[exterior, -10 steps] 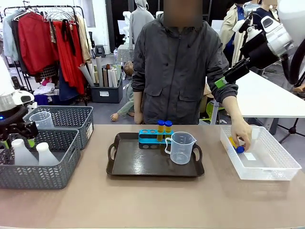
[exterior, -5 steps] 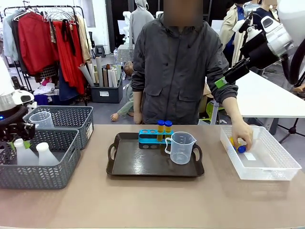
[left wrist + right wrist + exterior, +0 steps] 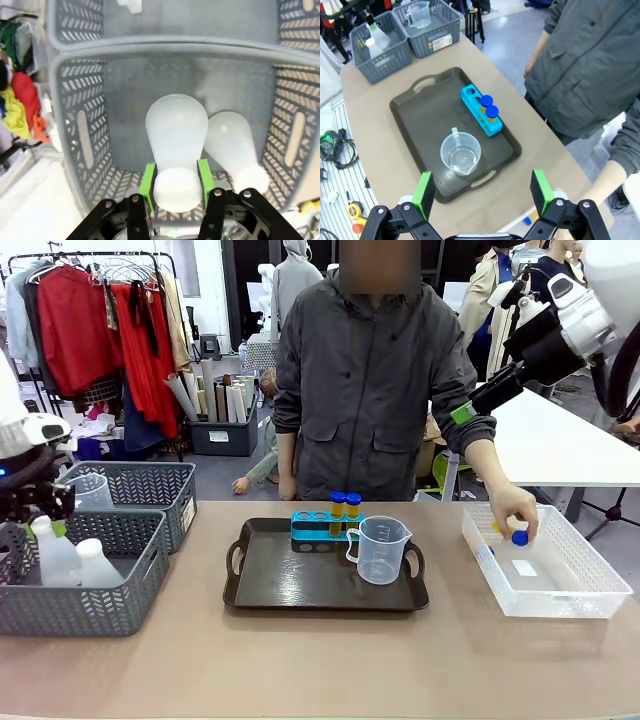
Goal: Prepare the laboratory tools.
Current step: Pick up one Small flask and place it on the Handle tray.
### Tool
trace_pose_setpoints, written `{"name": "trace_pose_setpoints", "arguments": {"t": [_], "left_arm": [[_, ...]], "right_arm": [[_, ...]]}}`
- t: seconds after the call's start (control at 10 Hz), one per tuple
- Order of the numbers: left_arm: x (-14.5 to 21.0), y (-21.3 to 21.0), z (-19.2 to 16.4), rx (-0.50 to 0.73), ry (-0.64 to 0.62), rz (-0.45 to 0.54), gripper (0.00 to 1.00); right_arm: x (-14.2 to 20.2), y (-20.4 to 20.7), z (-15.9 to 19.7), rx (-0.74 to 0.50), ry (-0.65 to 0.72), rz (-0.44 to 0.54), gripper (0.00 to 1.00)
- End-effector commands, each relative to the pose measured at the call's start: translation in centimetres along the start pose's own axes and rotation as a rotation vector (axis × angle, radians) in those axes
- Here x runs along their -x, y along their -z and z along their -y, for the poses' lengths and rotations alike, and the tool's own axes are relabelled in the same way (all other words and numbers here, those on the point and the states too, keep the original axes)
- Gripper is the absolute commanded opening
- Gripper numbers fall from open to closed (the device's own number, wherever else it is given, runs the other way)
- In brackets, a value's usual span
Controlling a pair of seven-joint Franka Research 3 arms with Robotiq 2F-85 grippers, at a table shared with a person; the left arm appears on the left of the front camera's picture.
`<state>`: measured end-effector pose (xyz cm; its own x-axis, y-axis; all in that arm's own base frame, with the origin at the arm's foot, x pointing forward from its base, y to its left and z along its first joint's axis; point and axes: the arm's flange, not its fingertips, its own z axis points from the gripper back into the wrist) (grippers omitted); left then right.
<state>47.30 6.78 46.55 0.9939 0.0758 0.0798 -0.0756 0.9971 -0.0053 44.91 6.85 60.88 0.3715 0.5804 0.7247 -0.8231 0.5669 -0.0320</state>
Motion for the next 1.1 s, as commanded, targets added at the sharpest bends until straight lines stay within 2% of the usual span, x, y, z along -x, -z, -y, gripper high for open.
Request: {"name": "trace_pose_setpoints", "arguments": {"t": [0.0,0.1,0.3,0.4,0.7,0.9,1.0], "left_arm": [[-0.6,-5.7,0.9,-0.041,0.03,-0.034,0.0],[-0.4,-8.7,1.7,-0.038,0.049,-0.015,0.0],[-0.2,-15.3,3.8,-0.153,0.094,0.03,0.0],[0.1,-19.2,5.3,-0.176,0.152,0.095,0.0],[0.9,-26.9,10.7,-0.096,0.272,0.187,0.0],[2.1,-30.2,13.5,-0.103,0.328,0.221,0.0],[2.2,-31.1,14.1,-0.086,0.345,0.18,0.0]], "right_arm": [[-0.2,0.0,0.1,-0.018,0.011,0.03,1.0],[-0.2,0.0,0.1,-0.018,0.011,0.03,1.0],[-0.2,0.0,0.1,-0.018,0.011,0.03,1.0],[-0.2,0.0,0.1,-0.018,0.011,0.03,1.0],[-0.2,0.0,0.1,-0.018,0.011,0.03,1.0],[-0.2,0.0,0.1,-0.018,0.011,0.03,1.0],[-0.2,0.0,0.1,-0.018,0.011,0.03,1.0]]}}
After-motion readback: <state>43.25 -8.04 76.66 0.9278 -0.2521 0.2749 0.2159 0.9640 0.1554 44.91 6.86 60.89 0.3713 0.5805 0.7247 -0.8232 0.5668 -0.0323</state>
